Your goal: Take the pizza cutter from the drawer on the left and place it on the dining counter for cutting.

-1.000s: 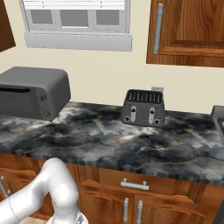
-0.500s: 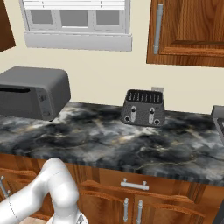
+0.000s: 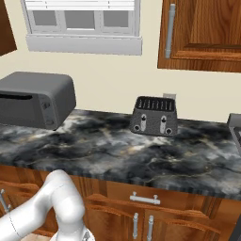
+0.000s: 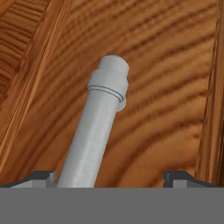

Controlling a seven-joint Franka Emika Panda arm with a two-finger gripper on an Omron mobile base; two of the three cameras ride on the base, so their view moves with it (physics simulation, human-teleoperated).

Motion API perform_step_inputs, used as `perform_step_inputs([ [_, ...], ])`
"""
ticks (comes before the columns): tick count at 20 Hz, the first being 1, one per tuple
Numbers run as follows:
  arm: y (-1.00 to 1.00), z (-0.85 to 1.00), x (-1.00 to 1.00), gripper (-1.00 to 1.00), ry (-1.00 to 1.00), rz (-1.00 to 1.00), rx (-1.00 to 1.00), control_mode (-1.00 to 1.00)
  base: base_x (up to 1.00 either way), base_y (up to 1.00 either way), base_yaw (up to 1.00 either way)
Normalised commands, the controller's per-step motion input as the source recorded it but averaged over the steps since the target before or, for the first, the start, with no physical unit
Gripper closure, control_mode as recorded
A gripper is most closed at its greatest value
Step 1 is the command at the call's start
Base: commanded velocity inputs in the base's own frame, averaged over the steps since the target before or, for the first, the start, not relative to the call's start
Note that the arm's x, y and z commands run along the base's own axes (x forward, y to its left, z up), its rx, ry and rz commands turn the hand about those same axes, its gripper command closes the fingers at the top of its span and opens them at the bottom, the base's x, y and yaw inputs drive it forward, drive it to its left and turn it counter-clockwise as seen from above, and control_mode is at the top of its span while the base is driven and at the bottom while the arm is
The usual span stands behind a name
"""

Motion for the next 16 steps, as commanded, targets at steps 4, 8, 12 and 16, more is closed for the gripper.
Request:
perform_step_inputs([
  [4,0.0,0.0,-0.09,1.0,0.0,0.0,0.0,-1.0,0.0,0.0,0.0],
  [8,0.0,0.0,-0.22,1.0,0.0,0.0,0.0,-1.0,0.0,0.0,0.0],
  [12,-0.1,-0.04,-0.3,1.0,0.0,0.0,0.0,-1.0,0.0,0.0,0.0],
  [16,-0.22,-0.09,-0.41,1.0,-0.06,0.05,0.0,-1.0,0.0,0.0,0.0],
])
